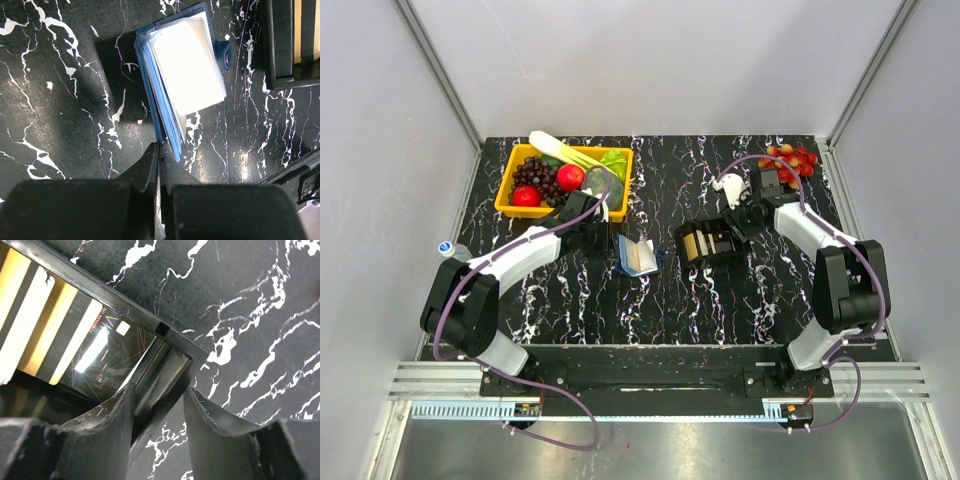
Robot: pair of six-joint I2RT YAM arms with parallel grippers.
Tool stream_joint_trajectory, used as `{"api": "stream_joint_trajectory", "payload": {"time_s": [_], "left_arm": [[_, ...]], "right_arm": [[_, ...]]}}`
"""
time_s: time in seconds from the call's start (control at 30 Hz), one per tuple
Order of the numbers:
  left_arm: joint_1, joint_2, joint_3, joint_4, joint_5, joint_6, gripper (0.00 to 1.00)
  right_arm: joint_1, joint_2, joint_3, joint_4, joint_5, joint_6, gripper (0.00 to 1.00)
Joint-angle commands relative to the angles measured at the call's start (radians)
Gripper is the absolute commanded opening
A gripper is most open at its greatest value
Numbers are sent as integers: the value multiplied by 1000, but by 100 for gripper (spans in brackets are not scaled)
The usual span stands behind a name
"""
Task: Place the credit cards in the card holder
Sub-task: Move the storage box to the center of the board, then pick up the credit card from the storage box.
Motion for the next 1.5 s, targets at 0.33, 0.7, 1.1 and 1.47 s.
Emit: {"api": "stream_joint_trajectory", "payload": {"time_s": [0.33, 0.7, 1.1, 1.47], "left_arm": [[5, 1, 12, 14, 15, 24, 0], [5, 4, 15, 18, 31, 19, 0], [5, 2, 12, 21, 41, 17, 0], [5, -1, 9, 17, 28, 21, 0]], "right_arm": [[-32, -9, 131, 25, -114, -194, 82], [-32, -119, 229, 39, -197, 477, 74], [71, 119, 169, 28, -298, 769, 69], [78, 187, 132, 49, -196, 821, 70]]}}
